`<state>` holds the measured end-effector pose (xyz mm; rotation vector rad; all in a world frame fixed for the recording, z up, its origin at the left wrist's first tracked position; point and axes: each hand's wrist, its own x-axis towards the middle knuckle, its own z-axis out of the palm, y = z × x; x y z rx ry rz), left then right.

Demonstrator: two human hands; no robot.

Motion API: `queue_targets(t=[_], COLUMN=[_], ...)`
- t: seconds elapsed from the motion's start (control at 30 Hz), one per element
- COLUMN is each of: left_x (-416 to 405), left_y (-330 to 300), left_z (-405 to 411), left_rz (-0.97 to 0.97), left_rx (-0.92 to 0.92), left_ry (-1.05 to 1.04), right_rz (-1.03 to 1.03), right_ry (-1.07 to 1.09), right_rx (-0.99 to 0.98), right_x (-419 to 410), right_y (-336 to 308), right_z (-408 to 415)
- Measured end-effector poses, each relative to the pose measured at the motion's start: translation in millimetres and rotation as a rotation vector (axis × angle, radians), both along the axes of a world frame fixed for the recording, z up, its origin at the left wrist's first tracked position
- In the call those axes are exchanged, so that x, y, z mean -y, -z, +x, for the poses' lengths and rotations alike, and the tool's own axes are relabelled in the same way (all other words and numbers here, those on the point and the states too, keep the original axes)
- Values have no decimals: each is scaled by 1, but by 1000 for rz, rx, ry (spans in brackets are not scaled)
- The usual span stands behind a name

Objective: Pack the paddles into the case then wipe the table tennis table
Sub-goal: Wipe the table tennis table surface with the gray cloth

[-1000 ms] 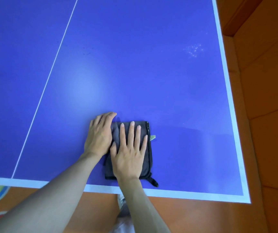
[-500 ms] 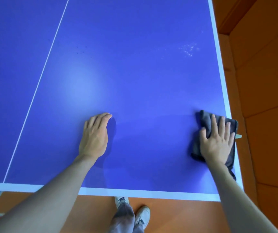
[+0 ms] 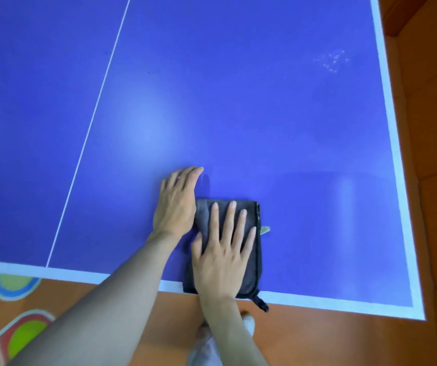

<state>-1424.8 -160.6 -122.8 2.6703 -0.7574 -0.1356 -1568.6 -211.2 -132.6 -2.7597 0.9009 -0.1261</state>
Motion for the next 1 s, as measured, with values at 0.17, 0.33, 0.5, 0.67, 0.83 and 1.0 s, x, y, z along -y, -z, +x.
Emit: queue_targets(t=[0.17,0.33,0.5,0.67,0.83,1.0], left_x=[1,-1,-1,-1,0,0], left_y=[1,5,9,10,11,11], left_z=[-4,0,-1,0,2,1], left_rz=[-22,1,11,18,37,8], left_rx=[5,41,60,68,99,96], left_ry=[-5,1,0,-2,4,-22], right_rz=[14,-35,-87,-51,-10,-78], right_ry=[-112,-94,16,190,377,214], right_rx=[37,71,73,-8,-58,-9], right_x=[14,117,253,334,323,227], right_y=[0,1,8,4,1,3], right_z=[-15,-28,-47,-56,-32,31])
